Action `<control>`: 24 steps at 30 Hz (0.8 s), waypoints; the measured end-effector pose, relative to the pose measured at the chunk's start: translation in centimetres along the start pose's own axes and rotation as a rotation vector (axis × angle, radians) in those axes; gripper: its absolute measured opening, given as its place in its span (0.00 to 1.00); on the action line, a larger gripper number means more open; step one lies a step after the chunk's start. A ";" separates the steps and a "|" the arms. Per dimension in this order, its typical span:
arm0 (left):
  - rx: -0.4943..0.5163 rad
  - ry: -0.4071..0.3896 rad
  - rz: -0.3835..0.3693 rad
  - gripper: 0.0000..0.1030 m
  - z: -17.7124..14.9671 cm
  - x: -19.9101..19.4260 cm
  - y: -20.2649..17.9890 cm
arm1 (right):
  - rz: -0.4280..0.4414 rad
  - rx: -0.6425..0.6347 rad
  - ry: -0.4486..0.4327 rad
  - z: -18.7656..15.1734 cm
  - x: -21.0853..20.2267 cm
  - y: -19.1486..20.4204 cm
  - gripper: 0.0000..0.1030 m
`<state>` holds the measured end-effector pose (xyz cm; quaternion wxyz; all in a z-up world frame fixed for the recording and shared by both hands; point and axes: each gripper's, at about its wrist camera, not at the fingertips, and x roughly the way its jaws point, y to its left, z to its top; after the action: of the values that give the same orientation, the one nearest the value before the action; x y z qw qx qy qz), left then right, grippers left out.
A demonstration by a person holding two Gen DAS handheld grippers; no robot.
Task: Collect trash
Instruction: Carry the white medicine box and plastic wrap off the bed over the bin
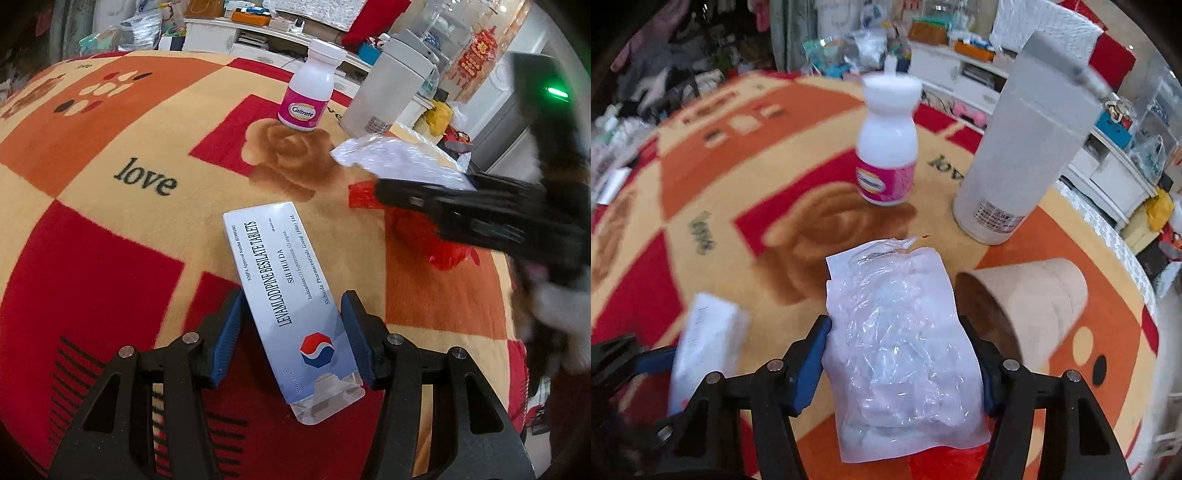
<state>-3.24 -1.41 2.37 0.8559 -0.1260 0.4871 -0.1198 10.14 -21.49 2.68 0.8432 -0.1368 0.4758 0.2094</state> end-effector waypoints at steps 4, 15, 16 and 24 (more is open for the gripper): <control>-0.010 0.003 -0.027 0.50 -0.4 -0.2 0.0 | 0.066 0.029 -0.070 -2.4 -3.8 0.5 0.63; 0.068 -0.002 -0.064 0.49 -3.0 -2.4 -3.7 | 0.073 0.186 -0.136 -10.8 -9.0 -1.2 0.63; 0.078 -0.001 -0.070 0.49 -3.3 -2.6 -4.3 | 0.064 0.199 -0.136 -11.6 -9.2 -1.4 0.63; 0.175 0.033 -0.087 0.49 -5.7 -2.0 -9.7 | 0.016 0.287 -0.135 -17.0 -10.7 -4.0 0.63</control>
<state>-9.98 -10.46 4.43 0.8495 -0.0699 0.4828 -0.2008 -5.47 -34.69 3.37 0.8825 0.0030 0.4442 0.1547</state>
